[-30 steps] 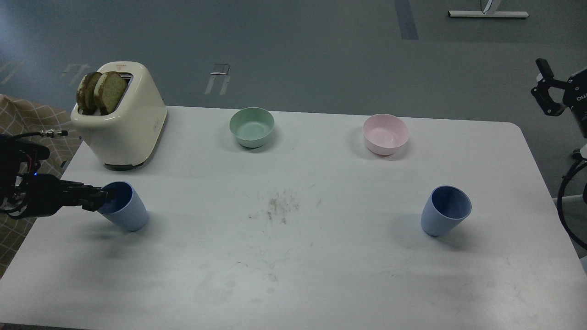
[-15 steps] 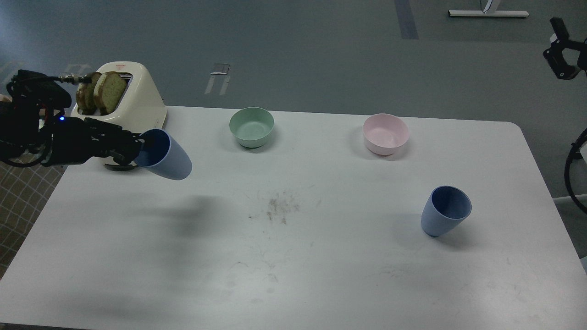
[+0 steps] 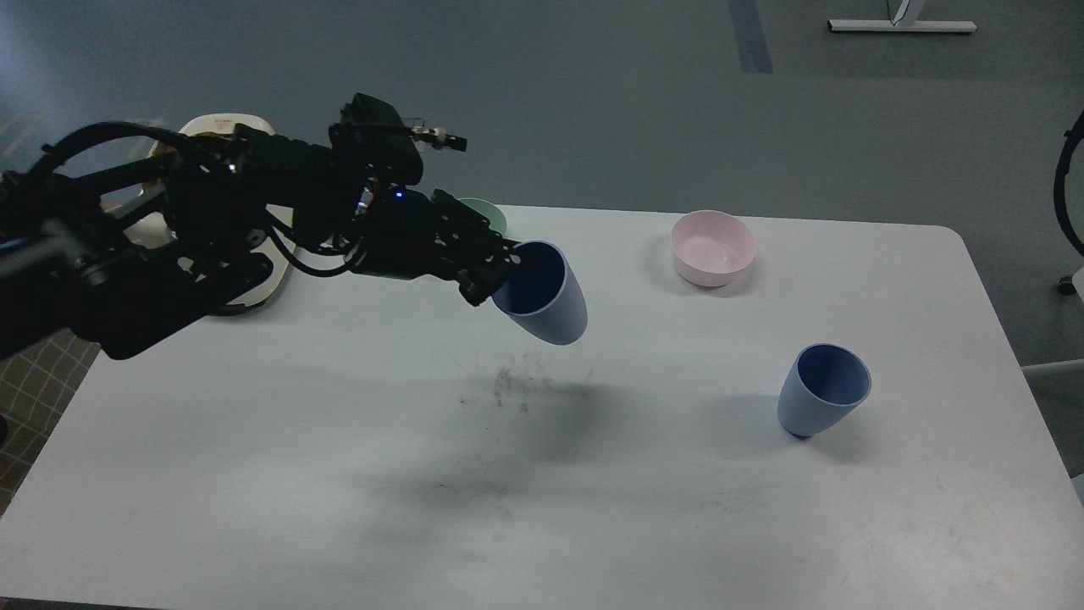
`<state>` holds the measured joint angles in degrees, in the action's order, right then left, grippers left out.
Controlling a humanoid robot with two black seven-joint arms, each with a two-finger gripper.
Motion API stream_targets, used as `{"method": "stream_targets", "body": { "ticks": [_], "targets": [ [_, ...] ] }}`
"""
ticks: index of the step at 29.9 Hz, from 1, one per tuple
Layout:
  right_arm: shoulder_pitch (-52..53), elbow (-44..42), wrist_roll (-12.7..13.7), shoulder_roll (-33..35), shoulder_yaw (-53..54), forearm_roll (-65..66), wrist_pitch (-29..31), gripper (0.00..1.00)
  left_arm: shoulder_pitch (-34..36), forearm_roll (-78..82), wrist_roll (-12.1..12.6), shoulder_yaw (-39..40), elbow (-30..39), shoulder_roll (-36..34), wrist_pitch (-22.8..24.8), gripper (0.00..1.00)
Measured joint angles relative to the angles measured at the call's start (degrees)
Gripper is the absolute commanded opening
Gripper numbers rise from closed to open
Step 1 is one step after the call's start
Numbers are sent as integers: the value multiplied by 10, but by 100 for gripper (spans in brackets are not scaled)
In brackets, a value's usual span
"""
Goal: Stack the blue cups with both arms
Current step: 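Lift the blue cup with the left gripper and set it mid-table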
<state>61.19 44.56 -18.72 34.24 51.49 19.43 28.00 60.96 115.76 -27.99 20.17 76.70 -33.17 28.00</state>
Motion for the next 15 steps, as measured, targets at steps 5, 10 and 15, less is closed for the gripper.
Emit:
{"method": "stream_targets", "body": {
  "ticks": [5,10,15],
  "targets": [
    [19,0,0,1,-19,0,0,100,21,24,0,-68,-19,57,0,0],
    [24,1,1,2,-24,0,0,100,40,29,0,-111,-62,117,0,0],
    [27,1,1,3,-26,2,0,100,59,30,0,-150,-98,140,0,0]
  ]
}}
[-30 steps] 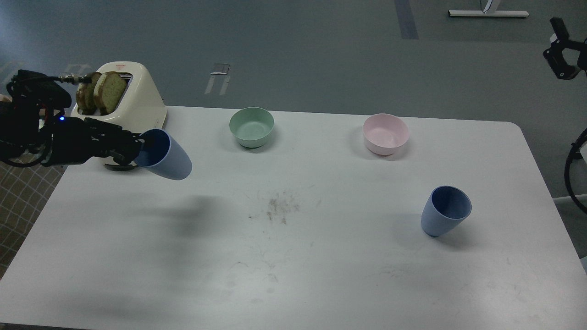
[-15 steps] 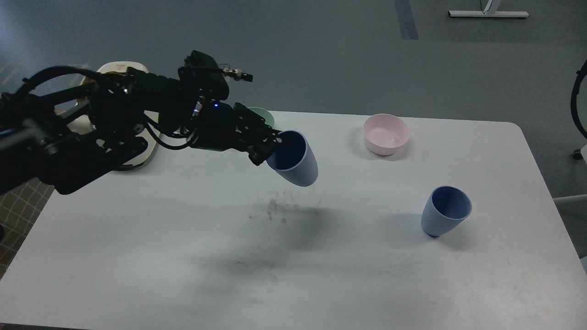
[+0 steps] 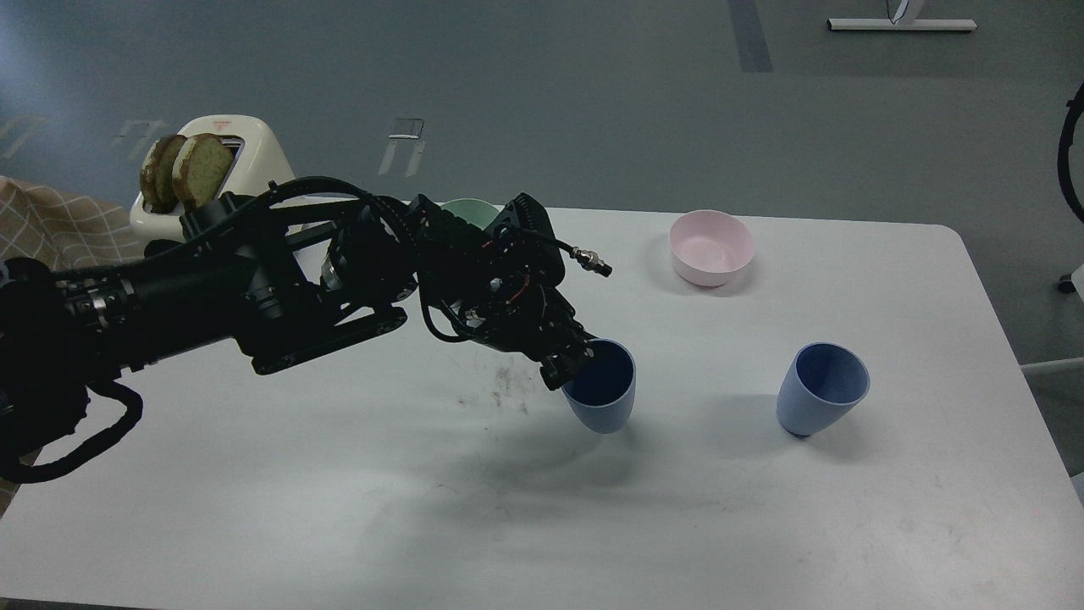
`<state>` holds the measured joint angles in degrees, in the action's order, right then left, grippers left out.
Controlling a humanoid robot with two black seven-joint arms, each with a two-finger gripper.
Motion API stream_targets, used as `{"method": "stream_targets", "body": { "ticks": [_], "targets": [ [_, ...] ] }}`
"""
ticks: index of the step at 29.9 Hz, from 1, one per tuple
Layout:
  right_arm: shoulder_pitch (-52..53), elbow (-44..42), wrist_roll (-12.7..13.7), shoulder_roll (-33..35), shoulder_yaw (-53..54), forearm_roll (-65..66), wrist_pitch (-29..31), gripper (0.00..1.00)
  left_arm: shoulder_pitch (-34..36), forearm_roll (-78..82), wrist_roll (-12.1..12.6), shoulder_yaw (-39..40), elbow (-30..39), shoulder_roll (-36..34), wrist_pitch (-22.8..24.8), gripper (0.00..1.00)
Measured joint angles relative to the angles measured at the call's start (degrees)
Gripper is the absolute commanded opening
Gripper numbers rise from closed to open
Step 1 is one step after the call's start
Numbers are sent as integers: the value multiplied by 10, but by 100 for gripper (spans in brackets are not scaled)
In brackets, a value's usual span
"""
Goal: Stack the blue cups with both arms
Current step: 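Lift the blue cup with the left gripper and set it mid-table, then open the left gripper and raise it away from the cup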
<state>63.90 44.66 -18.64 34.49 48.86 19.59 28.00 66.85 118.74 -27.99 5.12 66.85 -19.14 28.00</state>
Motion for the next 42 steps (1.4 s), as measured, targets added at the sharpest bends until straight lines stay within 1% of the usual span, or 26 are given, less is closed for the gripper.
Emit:
{"method": "stream_targets", "body": {
  "ticks": [10,19,22,23,24,25,26,30,31,32,34,37,42],
  "targets": [
    [1,-1,0,-3,-13,0,0,100,5,0,0,-34,-4,3,0,0],
    [-1,-2,-1,-5,-13,0,0,100,-2,0,0,-36,-13,13,0,0],
    [-1,-2,-1,-4,-13,0,0,100,-3,0,0,-36,-15,13,0,14],
    [-1,-2,-1,-4,-13,0,0,100,-3,0,0,-36,-16,13,0,23],
    [-1,-2,-1,-4,-13,0,0,100,-3,0,0,-36,-16,13,0,28],
    [-2,-2,-1,-4,-13,0,0,100,-3,0,0,-36,-16,14,0,37],
    [-2,-2,-1,-3,-13,0,0,100,-3,-1,0,-36,-16,14,0,42],
    [-3,-2,-1,-1,-13,0,0,100,-1,-2,0,-36,-16,14,0,56],
    [-3,-2,-1,-1,-13,0,0,100,1,-3,0,-36,-16,14,0,64],
    [-3,-2,-1,-1,-13,0,0,100,2,-4,0,-36,-16,14,0,70],
    [-4,-2,-1,0,-13,0,0,100,4,-6,0,-36,-16,14,0,84],
    [-4,-2,-1,3,-13,0,0,100,10,-9,0,-35,-13,15,0,90],
    [-4,-4,-1,6,-13,0,0,100,39,-27,0,-28,-7,2,0,92]
  ]
}}
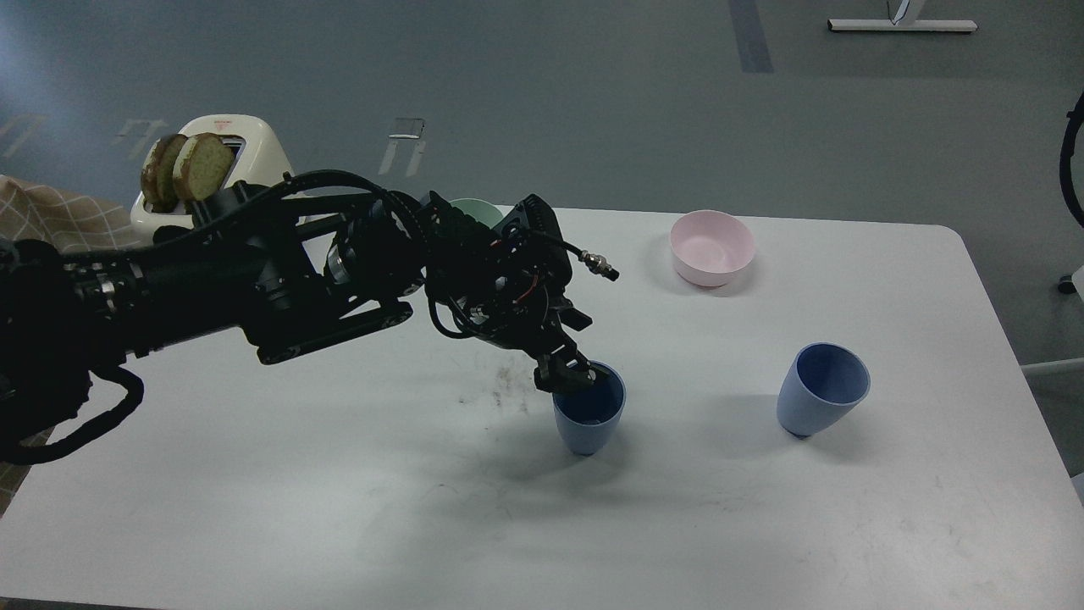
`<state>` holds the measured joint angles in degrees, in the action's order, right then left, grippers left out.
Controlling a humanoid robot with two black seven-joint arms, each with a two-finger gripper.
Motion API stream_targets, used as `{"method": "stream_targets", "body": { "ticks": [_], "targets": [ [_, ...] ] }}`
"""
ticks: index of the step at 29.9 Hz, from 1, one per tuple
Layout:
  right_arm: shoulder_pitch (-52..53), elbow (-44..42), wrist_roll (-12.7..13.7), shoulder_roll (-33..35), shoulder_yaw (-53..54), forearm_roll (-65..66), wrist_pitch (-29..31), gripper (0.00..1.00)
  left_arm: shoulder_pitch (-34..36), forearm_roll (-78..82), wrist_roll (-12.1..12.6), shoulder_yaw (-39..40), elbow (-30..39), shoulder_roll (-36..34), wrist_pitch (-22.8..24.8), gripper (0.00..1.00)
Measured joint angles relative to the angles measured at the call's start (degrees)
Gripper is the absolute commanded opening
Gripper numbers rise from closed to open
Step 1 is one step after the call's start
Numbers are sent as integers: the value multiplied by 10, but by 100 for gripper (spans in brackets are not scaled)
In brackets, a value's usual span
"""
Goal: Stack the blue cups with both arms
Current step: 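Open the left gripper and raise it away from the cup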
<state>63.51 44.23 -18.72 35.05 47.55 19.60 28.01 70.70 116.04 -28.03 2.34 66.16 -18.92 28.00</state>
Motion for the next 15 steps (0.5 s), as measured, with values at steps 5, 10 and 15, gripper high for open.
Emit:
{"method": "stream_targets", "body": {
  "ticks": [5,10,15],
  "targets": [
    [0,-4,0,15,0,-1,0,100,60,-139,0,15,0,-40,0,94],
    [-8,2,1,42,-1,-1,0,100,94,-292,0,53,-24,-86,0,95],
    [-22,25,2,97,-18,-1,0,100,83,-426,0,138,-97,-111,0,96]
  ]
}}
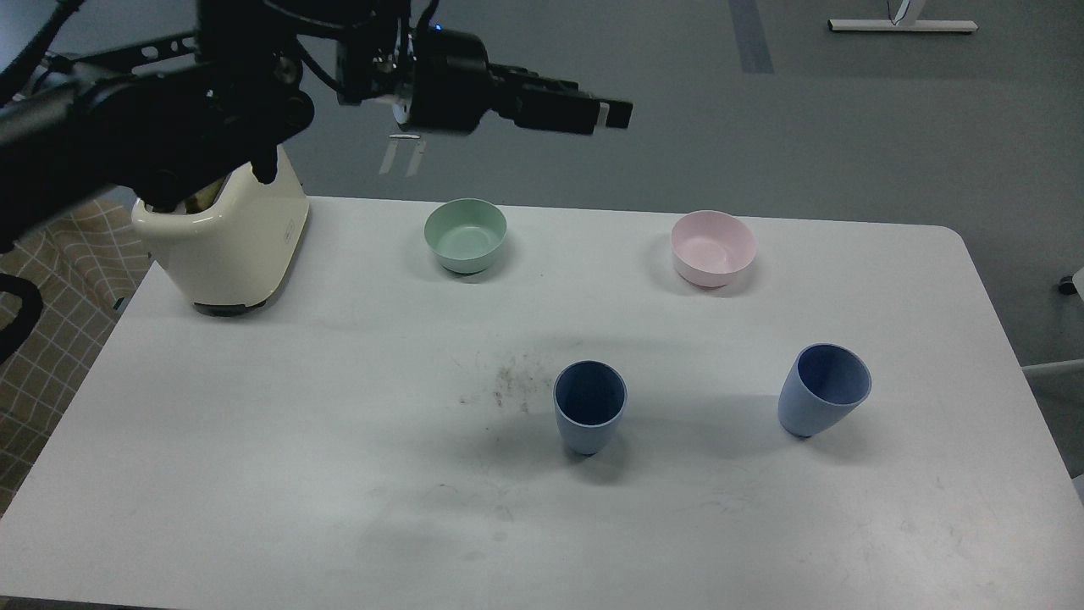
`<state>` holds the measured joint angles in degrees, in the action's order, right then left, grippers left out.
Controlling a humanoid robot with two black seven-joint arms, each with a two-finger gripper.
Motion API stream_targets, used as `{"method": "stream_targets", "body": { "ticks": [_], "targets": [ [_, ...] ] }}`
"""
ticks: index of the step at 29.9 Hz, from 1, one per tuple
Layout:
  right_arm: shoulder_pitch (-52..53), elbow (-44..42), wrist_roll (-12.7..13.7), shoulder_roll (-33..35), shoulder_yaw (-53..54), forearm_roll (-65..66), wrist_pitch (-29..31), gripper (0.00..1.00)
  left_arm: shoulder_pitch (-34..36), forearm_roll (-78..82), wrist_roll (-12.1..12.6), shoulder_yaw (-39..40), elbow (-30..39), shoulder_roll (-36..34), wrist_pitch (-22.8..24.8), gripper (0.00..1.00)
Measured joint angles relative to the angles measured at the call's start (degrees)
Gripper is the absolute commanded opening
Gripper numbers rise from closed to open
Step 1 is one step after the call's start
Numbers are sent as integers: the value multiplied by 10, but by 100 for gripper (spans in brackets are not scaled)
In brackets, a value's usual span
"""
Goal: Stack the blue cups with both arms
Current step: 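Open the left gripper and raise it away from the cup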
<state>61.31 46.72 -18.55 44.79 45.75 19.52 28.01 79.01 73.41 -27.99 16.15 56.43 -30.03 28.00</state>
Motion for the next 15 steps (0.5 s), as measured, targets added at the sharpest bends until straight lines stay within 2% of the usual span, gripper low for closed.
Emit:
{"method": "stream_targets", "body": {
  "ticks": [6,11,15],
  "targets": [
    [-46,55,0,78,-23,22,0,100,-27,-199,0,43,-82,-11,0,96],
    [-90,101,0,144,-24,90,0,100,-47,-322,0,45,-104,-12,0,96],
    [-116,124,0,174,-25,185,0,100,-64,-358,0,45,-124,-5,0,96]
  ]
}}
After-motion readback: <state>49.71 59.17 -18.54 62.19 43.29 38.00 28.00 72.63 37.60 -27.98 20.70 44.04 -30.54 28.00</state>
